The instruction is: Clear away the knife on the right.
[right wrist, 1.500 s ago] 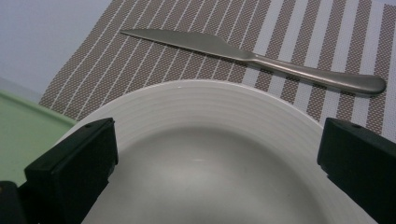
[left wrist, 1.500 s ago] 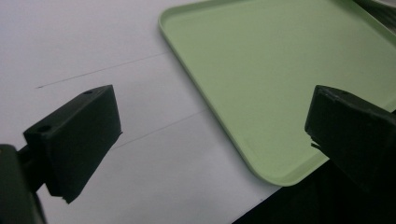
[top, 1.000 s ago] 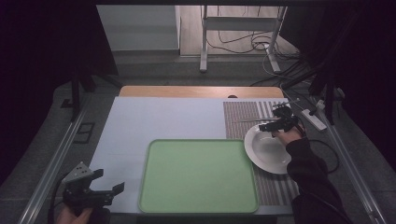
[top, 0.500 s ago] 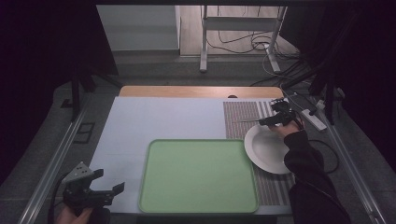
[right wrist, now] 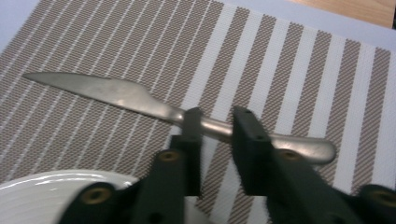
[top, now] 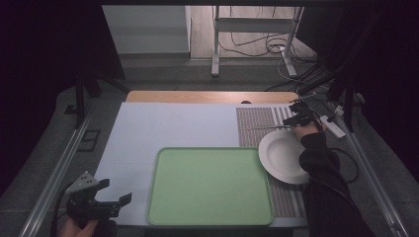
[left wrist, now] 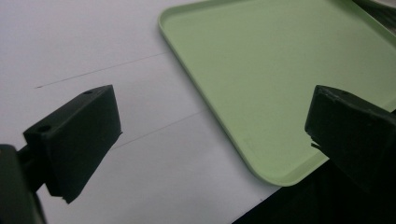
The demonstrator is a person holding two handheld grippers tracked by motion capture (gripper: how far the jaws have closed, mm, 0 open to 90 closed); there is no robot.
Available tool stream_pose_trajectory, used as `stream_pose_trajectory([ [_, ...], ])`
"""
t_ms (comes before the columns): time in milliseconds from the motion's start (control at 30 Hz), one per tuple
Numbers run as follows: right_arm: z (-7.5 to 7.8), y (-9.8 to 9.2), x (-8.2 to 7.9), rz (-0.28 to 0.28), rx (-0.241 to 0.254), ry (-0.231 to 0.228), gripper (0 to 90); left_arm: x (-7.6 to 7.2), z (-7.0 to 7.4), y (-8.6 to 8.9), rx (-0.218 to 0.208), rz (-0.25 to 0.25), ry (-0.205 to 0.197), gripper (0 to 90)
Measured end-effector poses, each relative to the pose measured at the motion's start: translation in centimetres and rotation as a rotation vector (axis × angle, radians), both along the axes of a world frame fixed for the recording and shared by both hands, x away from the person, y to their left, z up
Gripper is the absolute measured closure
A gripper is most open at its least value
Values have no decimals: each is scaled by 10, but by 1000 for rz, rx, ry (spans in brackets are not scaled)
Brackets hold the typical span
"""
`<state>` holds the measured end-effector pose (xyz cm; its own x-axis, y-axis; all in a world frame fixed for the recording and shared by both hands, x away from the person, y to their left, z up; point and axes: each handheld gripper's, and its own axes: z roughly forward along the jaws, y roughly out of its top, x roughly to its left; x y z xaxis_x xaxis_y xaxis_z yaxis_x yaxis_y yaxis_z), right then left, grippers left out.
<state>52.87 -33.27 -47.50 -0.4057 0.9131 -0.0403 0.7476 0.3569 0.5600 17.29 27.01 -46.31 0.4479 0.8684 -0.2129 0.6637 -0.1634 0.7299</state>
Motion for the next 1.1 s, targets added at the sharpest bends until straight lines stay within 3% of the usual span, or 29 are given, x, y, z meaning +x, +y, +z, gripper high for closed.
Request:
stream_pose_trajectory([
  [67, -4, -4, 8, -12, 0, 10, 900, 0, 0, 0, 1, 0, 0, 32],
  [200, -12, -7, 17, -39, 2, 8, 900, 0, 0, 0, 1, 0, 0, 32],
  [300, -20, -9, 23, -55, -39, 6, 900, 0, 0, 0, 0, 0, 0, 32],
  [400, -23, -13, 25, -84, -34, 9, 900, 0, 0, 0, 0, -1, -1, 32],
  [567, -23, -20, 20, -90, -45, 43, 900, -1, 0, 0, 1, -3, -4, 32],
  [633, -20, -25, 13, -70, -43, 101, 900, -1, 0, 0, 3, -3, -5, 32],
  [733, -18, -26, 8, -45, -52, 134, 900, 0, 0, 0, 5, -4, -4, 32],
  [767, -16, -26, 3, -30, -56, 172, 900, 0, 0, -1, 7, -5, -3, 32],
  [933, -14, -27, -1, -45, -69, 166, 900, 0, 0, -1, 9, -5, -2, 32],
  [967, -7, -28, 1, -85, -28, 122, 781, 0, 0, -1, 9, -5, -3, 33],
  [1000, -7, -28, 1, -85, -28, 122, 781, 0, 0, -1, 9, -5, -3, 33],
  [1033, -2, -28, 2, -110, -4, 84, 628, 0, 0, -1, 8, -5, -2, 33],
  [1067, -1, -27, 3, -116, -7, 69, 568, 0, 0, -1, 8, -5, -2, 32],
  [1100, -1, -27, 3, -116, -7, 69, 568, 0, 0, -1, 9, -5, -1, 32],
])
